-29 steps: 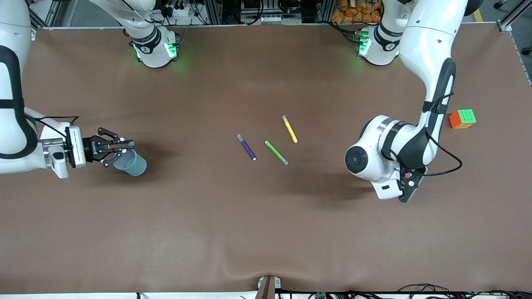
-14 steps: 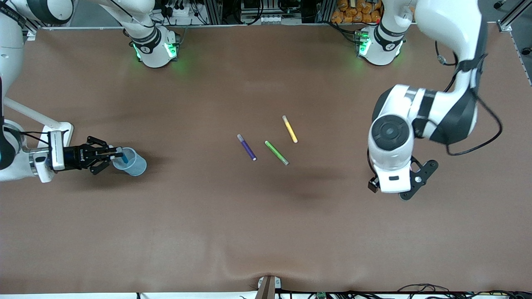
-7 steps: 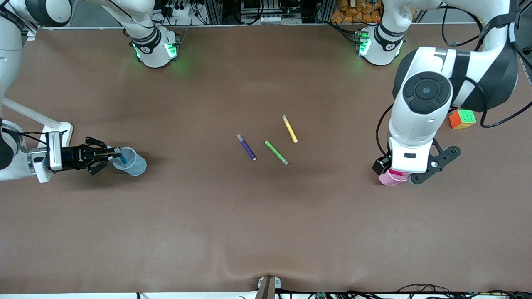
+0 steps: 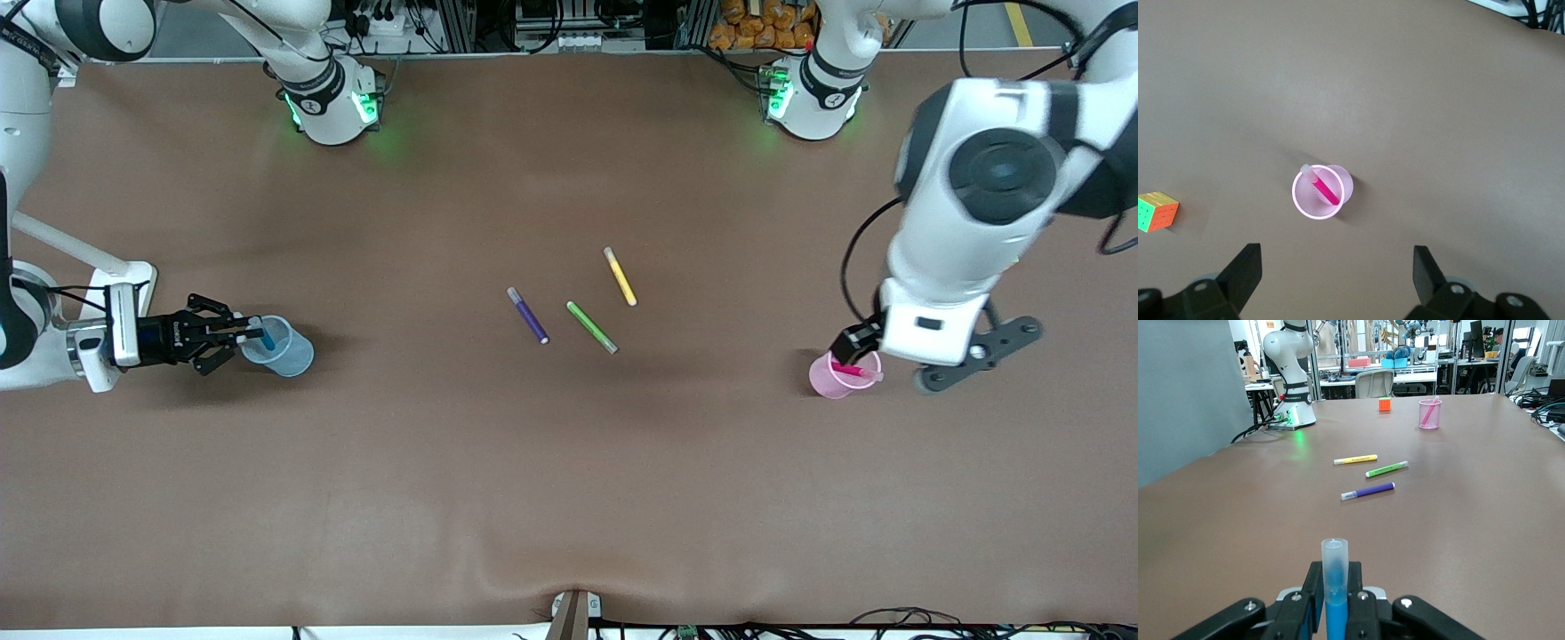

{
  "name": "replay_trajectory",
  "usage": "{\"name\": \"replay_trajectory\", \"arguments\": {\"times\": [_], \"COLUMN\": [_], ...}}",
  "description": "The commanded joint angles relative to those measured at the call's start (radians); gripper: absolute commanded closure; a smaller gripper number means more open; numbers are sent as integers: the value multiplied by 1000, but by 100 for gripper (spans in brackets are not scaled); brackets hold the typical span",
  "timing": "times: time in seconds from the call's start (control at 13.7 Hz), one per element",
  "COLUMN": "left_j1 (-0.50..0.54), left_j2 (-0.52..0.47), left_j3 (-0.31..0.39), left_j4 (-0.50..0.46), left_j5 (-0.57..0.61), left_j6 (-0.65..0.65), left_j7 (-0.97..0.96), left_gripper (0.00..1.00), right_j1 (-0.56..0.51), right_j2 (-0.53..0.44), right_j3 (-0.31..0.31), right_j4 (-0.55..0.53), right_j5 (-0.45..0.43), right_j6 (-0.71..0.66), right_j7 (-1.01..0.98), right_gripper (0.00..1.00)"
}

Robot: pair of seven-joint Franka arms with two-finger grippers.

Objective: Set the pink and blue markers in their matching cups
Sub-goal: 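Release the markers into the cups and raise both grippers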

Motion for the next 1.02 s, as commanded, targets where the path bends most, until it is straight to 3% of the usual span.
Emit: {"name": "replay_trajectory", "arguments": {"times": [0.0, 0.15, 0.51, 0.95], "left_j1": [53, 74, 117, 169], "left_j2": [-57, -78, -127, -230], "left_j3": [-1, -4, 4, 28], "left_j4": [-12, -15, -24, -107], "left_j5": [-60, -65, -112, -172], "left_j6": [-13, -34, -73, -109], "left_j7": [110, 135, 257, 439], "left_gripper": [0, 0, 0, 0], "right_j1": [-18, -18, 15, 134], "right_j2": [13, 4, -4, -117], "right_j3": [12, 12, 17, 9], "right_j4": [25, 37, 200, 206], "right_j5": [8, 7, -21, -68], "right_j6": [-19, -31, -137, -101], "right_j7": [6, 55, 279, 531], "right_gripper": [0, 0, 0, 0]}}
